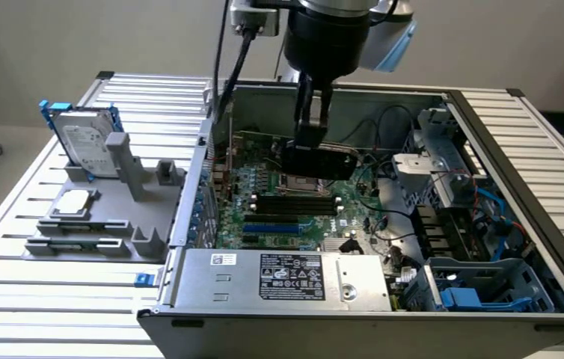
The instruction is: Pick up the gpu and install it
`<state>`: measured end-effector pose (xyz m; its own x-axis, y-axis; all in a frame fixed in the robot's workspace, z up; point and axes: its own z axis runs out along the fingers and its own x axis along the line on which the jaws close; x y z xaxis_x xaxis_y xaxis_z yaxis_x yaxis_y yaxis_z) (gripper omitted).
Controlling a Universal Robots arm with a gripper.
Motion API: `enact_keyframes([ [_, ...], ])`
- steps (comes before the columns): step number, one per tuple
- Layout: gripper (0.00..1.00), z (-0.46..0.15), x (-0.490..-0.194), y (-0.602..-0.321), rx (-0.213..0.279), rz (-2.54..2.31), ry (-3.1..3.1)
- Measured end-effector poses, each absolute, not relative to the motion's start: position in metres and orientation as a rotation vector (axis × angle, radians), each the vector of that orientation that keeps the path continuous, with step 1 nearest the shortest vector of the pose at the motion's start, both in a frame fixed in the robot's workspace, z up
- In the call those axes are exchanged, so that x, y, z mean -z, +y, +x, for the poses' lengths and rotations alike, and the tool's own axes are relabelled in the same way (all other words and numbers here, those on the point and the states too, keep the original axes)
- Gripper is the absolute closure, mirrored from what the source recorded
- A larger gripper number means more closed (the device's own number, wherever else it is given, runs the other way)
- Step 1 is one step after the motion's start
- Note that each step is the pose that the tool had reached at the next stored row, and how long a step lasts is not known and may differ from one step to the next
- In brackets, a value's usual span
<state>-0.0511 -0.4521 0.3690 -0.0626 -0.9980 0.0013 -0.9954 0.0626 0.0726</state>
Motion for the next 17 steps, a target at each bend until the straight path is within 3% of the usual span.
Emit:
enact_keyframes([
  [17, 0.74, -0.067, -0.345, -0.452, 0.066, 2.263, -2.107],
])
